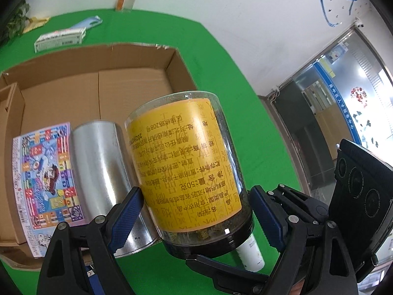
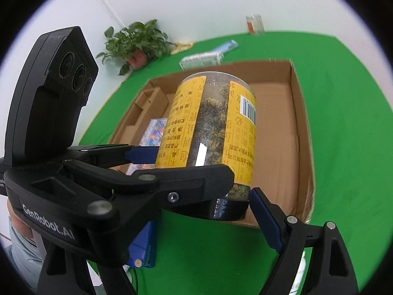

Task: Organize rigid objects
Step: 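Carry the yellow jar into the box beside the silver cylinder and release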

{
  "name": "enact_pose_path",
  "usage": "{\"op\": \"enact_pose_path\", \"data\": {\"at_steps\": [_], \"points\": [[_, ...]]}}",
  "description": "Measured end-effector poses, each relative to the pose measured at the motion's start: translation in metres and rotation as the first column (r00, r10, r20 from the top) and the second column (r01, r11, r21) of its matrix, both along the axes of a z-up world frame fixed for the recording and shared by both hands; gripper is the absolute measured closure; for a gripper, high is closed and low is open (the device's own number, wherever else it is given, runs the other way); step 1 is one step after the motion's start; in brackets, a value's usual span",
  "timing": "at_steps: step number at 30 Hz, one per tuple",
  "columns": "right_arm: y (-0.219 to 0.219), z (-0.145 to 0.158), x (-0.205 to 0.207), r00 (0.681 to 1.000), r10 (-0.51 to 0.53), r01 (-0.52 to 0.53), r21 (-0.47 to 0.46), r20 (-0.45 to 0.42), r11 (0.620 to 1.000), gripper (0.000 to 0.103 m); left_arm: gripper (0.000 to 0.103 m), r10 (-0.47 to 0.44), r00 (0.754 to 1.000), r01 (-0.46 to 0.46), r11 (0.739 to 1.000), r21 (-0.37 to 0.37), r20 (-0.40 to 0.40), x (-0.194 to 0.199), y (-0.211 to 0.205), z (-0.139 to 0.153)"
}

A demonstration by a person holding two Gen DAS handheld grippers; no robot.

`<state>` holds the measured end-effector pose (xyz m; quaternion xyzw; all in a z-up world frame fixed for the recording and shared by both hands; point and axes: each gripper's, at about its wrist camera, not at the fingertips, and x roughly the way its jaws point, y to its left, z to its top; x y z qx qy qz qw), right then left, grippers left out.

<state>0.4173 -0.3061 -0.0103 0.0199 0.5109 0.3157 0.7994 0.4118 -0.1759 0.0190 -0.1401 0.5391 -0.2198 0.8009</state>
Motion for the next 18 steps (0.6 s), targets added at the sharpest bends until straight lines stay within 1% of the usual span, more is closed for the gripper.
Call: {"op": "enact_pose_path", "data": {"at_steps": [3, 5, 9, 12, 15, 18], "points": [[-0.003, -0.017, 0.005, 0.999, -0.006, 0.006, 0.0, -0.039, 1.0, 0.018, 0.017, -0.003, 0.999, 0.004, 1.0, 0.013, -0.049, 0.006, -0.006, -0.026], [-0.003, -0.028, 0.007, 0.998, -0.004, 0.003, -0.005, -0.066, 1.0, 0.018, 0.018, -0.007, 0.997, 0.009, 1.0, 0.025, -0.072, 0.009, -0.01, -0.034], [-0.001, -0.039, 0.015, 0.997, -0.008, 0.006, -0.029, -0.076, 1.0, 0.018, 0.018, -0.015, 0.996, 0.021, 0.998, 0.066, -0.09, 0.015, -0.021, -0.042], [0.004, -0.046, 0.018, 0.995, -0.019, 0.014, -0.05, -0.096, 0.999, 0.018, 0.018, 0.0, 0.997, 0.007, 0.996, 0.085, -0.077, 0.016, -0.022, -0.037], [0.015, -0.05, 0.023, 0.996, -0.015, 0.009, -0.066, -0.09, 0.998, 0.02, 0.018, 0.037, 0.999, -0.034, 0.992, 0.121, -0.027, 0.012, -0.022, -0.024], [0.009, -0.05, 0.019, 0.996, -0.017, 0.01, -0.076, -0.093, 0.997, 0.02, 0.018, 0.063, 0.998, -0.063, 0.992, 0.111, 0.0, 0.004, -0.011, -0.019]]}}
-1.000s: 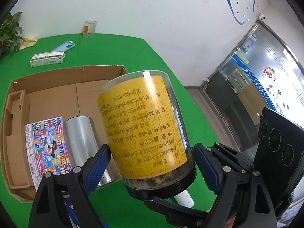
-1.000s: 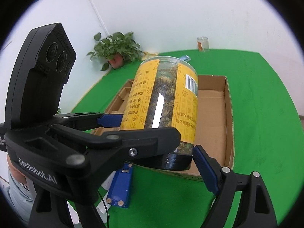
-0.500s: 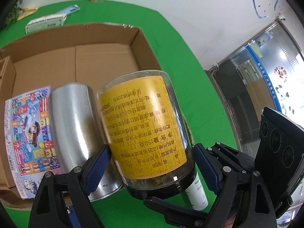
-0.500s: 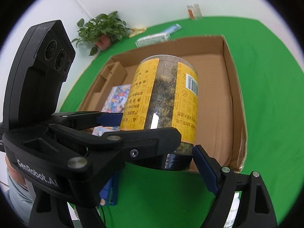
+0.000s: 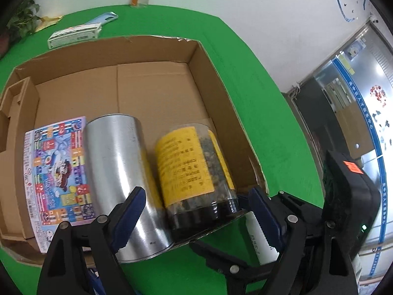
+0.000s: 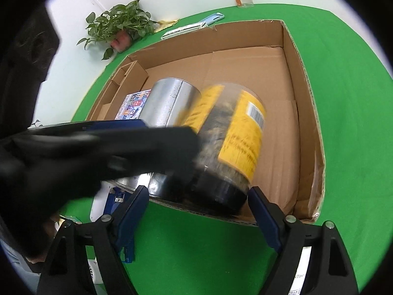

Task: Organize rigid objects
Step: 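Carry the yellow jar into the box beside the silver cylinder and release, then move the left gripper back out toward the white spray bottle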

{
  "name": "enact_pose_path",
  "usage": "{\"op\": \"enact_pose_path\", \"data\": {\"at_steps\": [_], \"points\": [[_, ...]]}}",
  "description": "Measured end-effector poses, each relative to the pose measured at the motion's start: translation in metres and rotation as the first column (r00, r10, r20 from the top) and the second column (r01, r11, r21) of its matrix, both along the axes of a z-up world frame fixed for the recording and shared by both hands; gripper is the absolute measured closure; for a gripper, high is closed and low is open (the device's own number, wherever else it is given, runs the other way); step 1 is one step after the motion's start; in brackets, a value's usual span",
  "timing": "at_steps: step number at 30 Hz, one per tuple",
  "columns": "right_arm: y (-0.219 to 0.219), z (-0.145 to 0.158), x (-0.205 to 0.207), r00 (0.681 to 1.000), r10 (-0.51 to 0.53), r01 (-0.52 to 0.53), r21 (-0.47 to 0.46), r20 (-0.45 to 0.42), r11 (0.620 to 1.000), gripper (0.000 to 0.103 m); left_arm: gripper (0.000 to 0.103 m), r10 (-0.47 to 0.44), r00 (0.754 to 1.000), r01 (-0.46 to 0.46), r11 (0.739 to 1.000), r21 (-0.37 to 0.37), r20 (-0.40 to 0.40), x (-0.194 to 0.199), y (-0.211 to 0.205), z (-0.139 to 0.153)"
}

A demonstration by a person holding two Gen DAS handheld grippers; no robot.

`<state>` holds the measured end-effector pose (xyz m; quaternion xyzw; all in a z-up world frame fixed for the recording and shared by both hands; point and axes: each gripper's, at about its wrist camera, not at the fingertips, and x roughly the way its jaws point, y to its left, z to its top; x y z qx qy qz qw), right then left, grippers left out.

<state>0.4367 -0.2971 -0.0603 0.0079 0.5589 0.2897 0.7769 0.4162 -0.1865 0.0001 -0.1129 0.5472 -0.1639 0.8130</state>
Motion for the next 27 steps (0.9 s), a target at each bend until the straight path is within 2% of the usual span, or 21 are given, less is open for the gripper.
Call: {"op": "enact_pose_path", "data": {"at_steps": [4, 6, 8, 9, 10, 12, 13, 16, 21, 22, 23, 24, 25, 26, 27], "points": [[0.004, 0.009, -0.015, 0.998, 0.013, -0.012, -0.016, 0.054, 1.0, 0.018, 0.018, 0.032, 0.994, -0.036, 0.999, 0.03, 0.103, -0.031, 0.013, 0.014], [-0.002, 0.017, -0.029, 0.996, 0.02, -0.022, 0.026, 0.09, 0.999, 0.018, 0.016, 0.055, 0.979, -0.06, 0.998, 0.02, 0.198, -0.06, 0.02, 0.028], [-0.013, 0.025, -0.043, 0.99, -0.023, 0.018, 0.032, 0.141, 0.999, 0.018, 0.011, 0.066, 0.962, -0.072, 0.997, 0.013, 0.263, -0.081, 0.03, 0.036], [-0.017, 0.028, -0.049, 0.983, -0.052, 0.048, 0.026, 0.177, 0.999, 0.016, 0.008, 0.088, 0.945, -0.098, 0.995, 0.016, 0.314, -0.099, 0.036, 0.042], [-0.023, 0.034, -0.06, 0.967, -0.095, 0.093, 0.02, 0.236, 0.995, 0.016, 0.0, 0.105, 0.93, -0.121, 0.992, 0.024, 0.352, -0.111, 0.042, 0.046], [-0.03, 0.04, -0.075, 0.947, -0.129, 0.128, 0.021, 0.294, 0.992, 0.012, 0.001, 0.131, 0.888, -0.169, 0.985, 0.046, 0.441, -0.139, 0.058, 0.054], [-0.03, 0.04, -0.085, 0.94, -0.134, 0.136, 0.015, 0.315, 0.991, 0.009, 0.001, 0.13, 0.875, -0.177, 0.982, 0.059, 0.467, -0.148, 0.062, 0.055], [-0.022, 0.038, -0.104, 0.93, -0.108, 0.121, -0.016, 0.351, 0.992, 0.004, 0.001, 0.111, 0.856, -0.195, 0.974, 0.117, 0.505, -0.171, 0.059, 0.058], [-0.028, 0.037, -0.119, 0.931, -0.142, 0.142, 0.023, 0.337, 0.99, 0.004, 0.002, 0.126, 0.84, -0.219, 0.969, 0.116, 0.528, -0.208, 0.061, 0.062], [-0.031, 0.037, -0.122, 0.93, -0.148, 0.149, 0.025, 0.336, 0.989, 0.004, 0.008, 0.129, 0.838, -0.223, 0.968, 0.117, 0.53, -0.212, 0.06, 0.063], [-0.036, 0.039, -0.129, 0.926, -0.155, 0.155, 0.027, 0.345, 0.987, 0.006, 0.032, 0.131, 0.837, -0.226, 0.967, 0.116, 0.531, -0.219, 0.06, 0.063], [-0.038, 0.04, -0.134, 0.919, -0.157, 0.158, 0.025, 0.362, 0.987, 0.01, 0.051, 0.128, 0.848, -0.214, 0.97, 0.112, 0.515, -0.226, 0.06, 0.064], [-0.04, 0.042, -0.141, 0.91, -0.156, 0.162, 0.018, 0.384, 0.987, 0.01, 0.084, 0.128, 0.863, -0.207, 0.972, 0.112, 0.488, -0.23, 0.06, 0.064], [-0.04, 0.044, -0.148, 0.9, -0.153, 0.16, 0.016, 0.408, 0.987, 0.01, 0.091, 0.135, 0.876, -0.211, 0.971, 0.116, 0.464, -0.233, 0.061, 0.063], [-0.041, 0.046, -0.153, 0.894, -0.149, 0.155, 0.021, 0.424, 0.988, 0.008, 0.091, 0.155, 0.876, -0.245, 0.959, 0.145, 0.456, -0.241, 0.061, 0.065]]}}
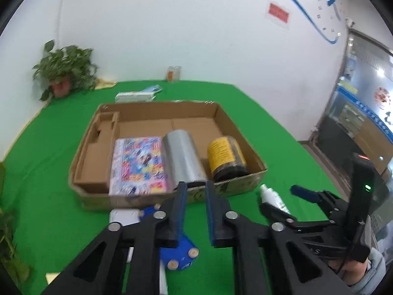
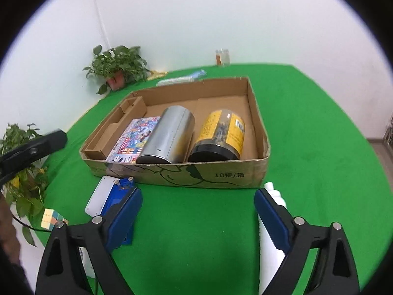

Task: Organize rigid objects
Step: 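Move the left gripper back out toward the white spray bottle, then grasp the white LANTIHYE spray bottle with the left gripper and lift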

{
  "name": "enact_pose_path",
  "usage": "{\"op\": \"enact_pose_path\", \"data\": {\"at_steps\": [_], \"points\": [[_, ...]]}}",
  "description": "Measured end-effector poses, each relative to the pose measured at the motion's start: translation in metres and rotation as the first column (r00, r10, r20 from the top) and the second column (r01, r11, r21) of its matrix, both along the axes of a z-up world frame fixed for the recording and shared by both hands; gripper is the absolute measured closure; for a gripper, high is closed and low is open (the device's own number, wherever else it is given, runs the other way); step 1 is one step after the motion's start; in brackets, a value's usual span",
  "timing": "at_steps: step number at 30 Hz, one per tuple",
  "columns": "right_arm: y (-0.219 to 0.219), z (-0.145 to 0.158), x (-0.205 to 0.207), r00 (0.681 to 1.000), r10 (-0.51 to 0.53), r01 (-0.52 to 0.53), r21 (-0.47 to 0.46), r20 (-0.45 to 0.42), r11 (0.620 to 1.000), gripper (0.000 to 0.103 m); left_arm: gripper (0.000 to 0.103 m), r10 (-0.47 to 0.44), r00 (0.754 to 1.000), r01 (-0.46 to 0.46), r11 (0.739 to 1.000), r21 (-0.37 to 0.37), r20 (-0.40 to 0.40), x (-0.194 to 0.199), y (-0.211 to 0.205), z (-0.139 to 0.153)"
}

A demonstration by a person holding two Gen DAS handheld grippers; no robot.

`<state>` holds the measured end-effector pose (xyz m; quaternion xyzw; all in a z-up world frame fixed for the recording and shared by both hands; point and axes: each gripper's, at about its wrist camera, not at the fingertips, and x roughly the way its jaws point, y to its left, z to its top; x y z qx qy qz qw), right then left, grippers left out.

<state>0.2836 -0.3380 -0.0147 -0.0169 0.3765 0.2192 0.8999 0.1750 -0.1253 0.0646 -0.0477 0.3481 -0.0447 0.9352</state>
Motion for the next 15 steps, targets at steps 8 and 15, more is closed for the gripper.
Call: {"op": "enact_pose_path", "data": {"at_steps": [8, 15], "points": [[-0.029, -0.029, -0.033, 1.0, -0.017, 0.018, -0.111, 0.01, 0.994, 0.001, 0.0, 0.049, 0.997, -0.056, 0.991, 0.123, 0.057, -0.044, -0.008, 0.005], [-0.091, -0.07, -0.031, 0.976, -0.185, 0.173, -0.112, -0.11, 0.979, 0.007, 0.0, -0.022, 0.998, 0.022, 1.0, -0.014, -0.053, -0.047, -0.032, -0.039]]}}
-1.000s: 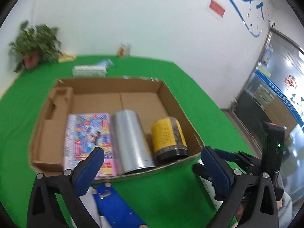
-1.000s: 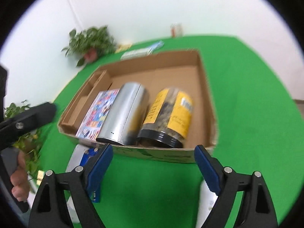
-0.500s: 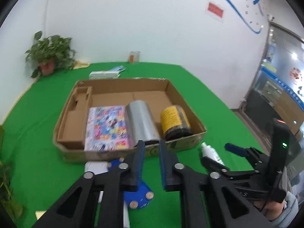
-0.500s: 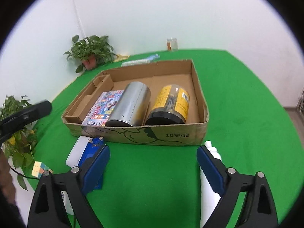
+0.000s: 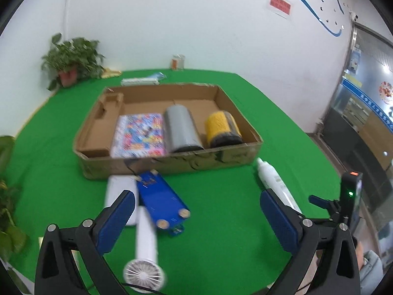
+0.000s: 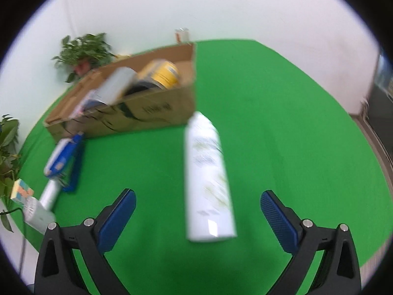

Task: Organize rigid objects
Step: 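Grasp the white LANTIHYE spray bottle with the left gripper and lift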

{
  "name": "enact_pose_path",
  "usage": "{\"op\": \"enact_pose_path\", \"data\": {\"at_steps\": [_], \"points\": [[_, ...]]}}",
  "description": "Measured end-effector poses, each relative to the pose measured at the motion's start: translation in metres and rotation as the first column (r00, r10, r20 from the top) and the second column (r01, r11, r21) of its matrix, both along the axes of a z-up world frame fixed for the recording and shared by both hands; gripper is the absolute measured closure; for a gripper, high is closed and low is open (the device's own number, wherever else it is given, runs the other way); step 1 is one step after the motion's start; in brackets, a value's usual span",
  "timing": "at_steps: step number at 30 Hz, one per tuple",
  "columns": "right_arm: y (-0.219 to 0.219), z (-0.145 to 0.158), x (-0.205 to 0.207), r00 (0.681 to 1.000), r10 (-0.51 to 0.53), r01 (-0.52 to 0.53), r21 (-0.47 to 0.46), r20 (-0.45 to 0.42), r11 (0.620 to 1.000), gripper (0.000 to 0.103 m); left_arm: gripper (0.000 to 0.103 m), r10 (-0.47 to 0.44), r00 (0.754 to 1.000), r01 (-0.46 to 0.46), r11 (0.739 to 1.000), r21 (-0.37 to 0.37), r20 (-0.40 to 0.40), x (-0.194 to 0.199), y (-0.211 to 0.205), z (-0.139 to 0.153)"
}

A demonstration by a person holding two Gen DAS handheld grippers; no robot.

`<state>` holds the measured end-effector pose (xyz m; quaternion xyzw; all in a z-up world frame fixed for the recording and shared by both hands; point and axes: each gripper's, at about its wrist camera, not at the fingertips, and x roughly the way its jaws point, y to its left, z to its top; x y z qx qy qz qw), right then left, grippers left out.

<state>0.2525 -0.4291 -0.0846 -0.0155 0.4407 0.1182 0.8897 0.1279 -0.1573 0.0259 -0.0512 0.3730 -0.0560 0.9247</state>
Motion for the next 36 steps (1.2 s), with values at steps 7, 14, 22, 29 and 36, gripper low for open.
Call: {"op": "enact_pose_path", "data": {"at_steps": [7, 14, 22, 29, 36], "points": [[0.0, -0.024, 0.012, 0.997, 0.015, -0.015, 0.0, -0.071, 1.0, 0.058, 0.001, -0.17, 0.975, 0.147, 0.976, -0.161, -0.144, 0.025, -0.043, -0.06], [0.005, -0.019, -0.015, 0.997, 0.079, -0.081, -0.155, -0.024, 0.984, 0.059, 0.001, -0.327, 0.915, 0.249, 0.919, -0.305, -0.238, 0.046, -0.075, -0.094], [0.007, 0.007, -0.045, 0.974, 0.225, -0.225, 0.03, 0.011, 0.974, 0.045, 0.002, -0.432, 0.825, 0.249, 0.857, -0.451, -0.364, 0.075, -0.107, -0.15], [0.007, -0.003, -0.028, 0.968, 0.217, -0.187, 0.215, -0.124, 0.959, 0.044, 0.016, -0.421, 0.814, 0.202, 0.852, -0.483, -0.401, 0.1, -0.115, -0.173], [0.056, -0.027, -0.025, 0.93, 0.272, -0.21, 0.248, -0.247, 0.946, 0.046, 0.047, -0.388, 0.798, 0.175, 0.882, -0.438, -0.462, 0.115, -0.118, -0.185]]}}
